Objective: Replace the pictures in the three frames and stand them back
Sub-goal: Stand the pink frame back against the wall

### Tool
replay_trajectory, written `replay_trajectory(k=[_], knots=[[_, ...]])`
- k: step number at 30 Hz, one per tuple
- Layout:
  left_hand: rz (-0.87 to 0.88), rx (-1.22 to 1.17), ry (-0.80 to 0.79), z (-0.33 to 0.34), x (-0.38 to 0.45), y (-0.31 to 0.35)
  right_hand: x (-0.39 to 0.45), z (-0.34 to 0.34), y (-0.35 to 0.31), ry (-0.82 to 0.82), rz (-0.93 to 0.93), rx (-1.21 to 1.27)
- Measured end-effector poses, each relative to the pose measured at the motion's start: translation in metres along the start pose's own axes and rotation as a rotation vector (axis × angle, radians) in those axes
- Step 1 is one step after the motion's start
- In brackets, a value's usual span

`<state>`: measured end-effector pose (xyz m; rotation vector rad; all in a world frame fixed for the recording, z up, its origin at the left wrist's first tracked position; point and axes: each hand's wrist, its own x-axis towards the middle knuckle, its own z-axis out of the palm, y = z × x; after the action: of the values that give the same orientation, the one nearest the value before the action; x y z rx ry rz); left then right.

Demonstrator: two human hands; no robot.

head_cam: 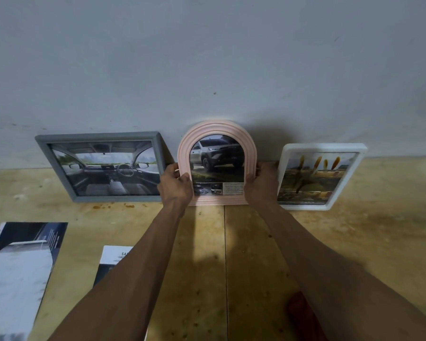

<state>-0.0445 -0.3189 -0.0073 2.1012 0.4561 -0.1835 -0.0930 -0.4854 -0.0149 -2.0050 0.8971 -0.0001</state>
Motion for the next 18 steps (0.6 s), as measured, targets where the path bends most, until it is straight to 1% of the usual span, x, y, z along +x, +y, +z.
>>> replay_trajectory(k=[5, 9, 11, 14, 18], knots=[[-0.013, 0.015, -0.062, -0.006, -0.012, 0.003, -0.01, -0.004, 0.003, -0.032, 0.004, 0.007], [-0.02, 0.026, -0.1, -0.023, -0.039, -0.006, -0.042, -0.012, 0.009, -0.041, -0.011, 0.051], [-0.01, 0.033, -0.11, -0.033, -0.055, -0.016, -0.063, -0.017, 0.014, -0.028, -0.034, 0.082], [0.002, 0.024, -0.131, -0.047, -0.078, -0.032, -0.098, -0.03, 0.023, 0.004, -0.012, 0.08], [0.06, 0.058, -0.201, -0.058, -0.114, -0.05, -0.137, -0.046, 0.051, 0.063, 0.0, 0.072]])
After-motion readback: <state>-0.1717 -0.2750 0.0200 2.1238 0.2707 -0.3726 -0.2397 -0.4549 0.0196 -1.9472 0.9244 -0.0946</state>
